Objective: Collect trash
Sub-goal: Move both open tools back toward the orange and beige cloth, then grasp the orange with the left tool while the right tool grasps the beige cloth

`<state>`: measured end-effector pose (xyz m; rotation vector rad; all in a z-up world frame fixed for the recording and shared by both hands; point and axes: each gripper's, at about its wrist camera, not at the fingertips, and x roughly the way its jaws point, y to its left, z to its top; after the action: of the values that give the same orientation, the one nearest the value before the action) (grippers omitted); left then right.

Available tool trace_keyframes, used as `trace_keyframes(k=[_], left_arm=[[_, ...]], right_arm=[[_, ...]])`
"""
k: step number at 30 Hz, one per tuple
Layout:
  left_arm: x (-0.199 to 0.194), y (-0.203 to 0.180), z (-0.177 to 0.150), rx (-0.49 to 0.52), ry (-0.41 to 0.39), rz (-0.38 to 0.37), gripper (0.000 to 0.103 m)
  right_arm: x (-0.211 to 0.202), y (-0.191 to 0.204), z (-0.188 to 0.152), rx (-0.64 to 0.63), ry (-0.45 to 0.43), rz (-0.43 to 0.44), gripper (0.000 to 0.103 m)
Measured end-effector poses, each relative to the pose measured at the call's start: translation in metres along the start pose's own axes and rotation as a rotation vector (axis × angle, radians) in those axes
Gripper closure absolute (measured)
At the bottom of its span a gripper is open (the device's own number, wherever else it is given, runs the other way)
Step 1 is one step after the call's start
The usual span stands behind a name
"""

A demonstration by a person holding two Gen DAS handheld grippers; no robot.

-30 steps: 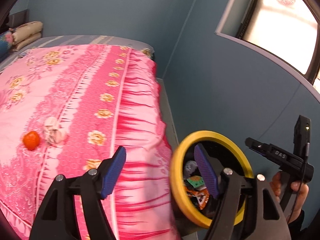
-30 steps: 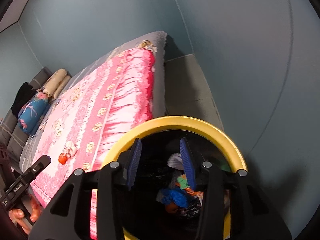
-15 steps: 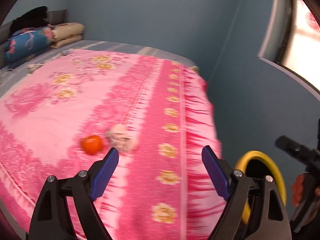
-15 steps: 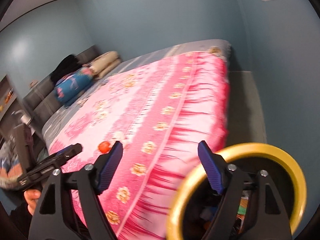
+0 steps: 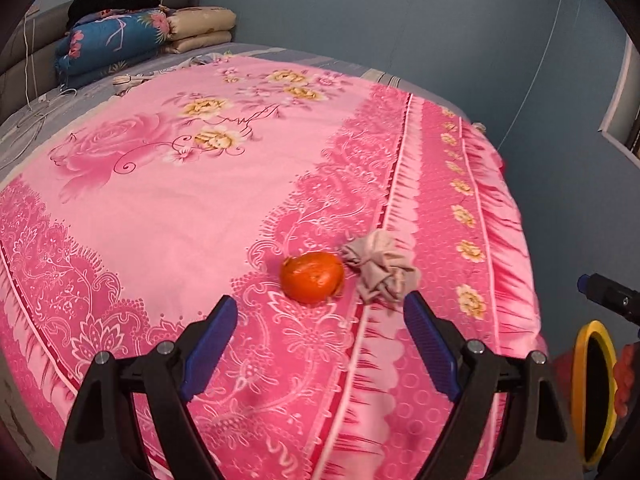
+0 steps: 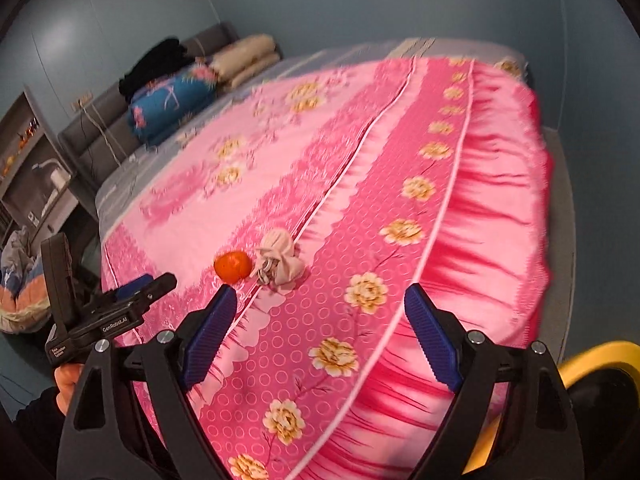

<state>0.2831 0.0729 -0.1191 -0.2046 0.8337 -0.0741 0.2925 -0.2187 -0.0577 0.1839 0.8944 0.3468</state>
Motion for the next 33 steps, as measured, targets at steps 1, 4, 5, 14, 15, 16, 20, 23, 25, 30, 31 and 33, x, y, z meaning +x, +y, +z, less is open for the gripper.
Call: trace_keyframes(k=[1,4,5,14,15,16,20,23,25,30,31,33], left_arm=[[0.007,0.003,0.002,0.007,0.009,0.007,0.022],[0.026,0.011,0.006,0.028,0.034,0.023,0.021],[0.031,0.013,0.007,0.036,0.042,0.023,0.021],[0.074,0.018,0.02,0.153,0.103,0.039,0.021],[0.077,0.018,0.021,0.165,0.105,0.037,0.021],[0.08,0.016,0.023,0.186,0.108,0.034,0.021],[0.091,0.01,0.028,0.237,0.119,0.025,0.021],[0.1,0.005,0.03,0.275,0.133,0.019,0.021],[0.106,0.004,0.031,0.281,0.144,0.002,0.022],[0.117,0.002,0.029,0.28,0.163,-0.05,0.031],[0.119,0.002,0.027,0.28,0.167,-0.066,0.035],[0.122,0.002,0.026,0.27,0.179,-0.098,0.042]], right_arm=[[0.008,0.001,0.001,0.003,0.015,0.003,0.021],[0.037,0.003,0.01,0.021,0.063,0.017,0.021],[0.049,0.004,0.013,0.032,0.081,0.025,0.021],[0.139,0.025,0.04,0.056,0.275,0.089,0.027],[0.151,0.028,0.041,0.06,0.304,0.086,0.029],[0.158,0.029,0.046,0.06,0.322,0.086,0.03],[0.177,0.039,0.047,0.05,0.36,0.093,0.034],[0.187,0.044,0.049,0.034,0.367,0.075,0.035],[0.191,0.045,0.048,0.034,0.373,0.069,0.036],[0.205,0.048,0.051,0.023,0.422,0.07,0.039],[0.208,0.049,0.051,0.022,0.43,0.069,0.039],[0.214,0.05,0.051,0.02,0.439,0.064,0.041]])
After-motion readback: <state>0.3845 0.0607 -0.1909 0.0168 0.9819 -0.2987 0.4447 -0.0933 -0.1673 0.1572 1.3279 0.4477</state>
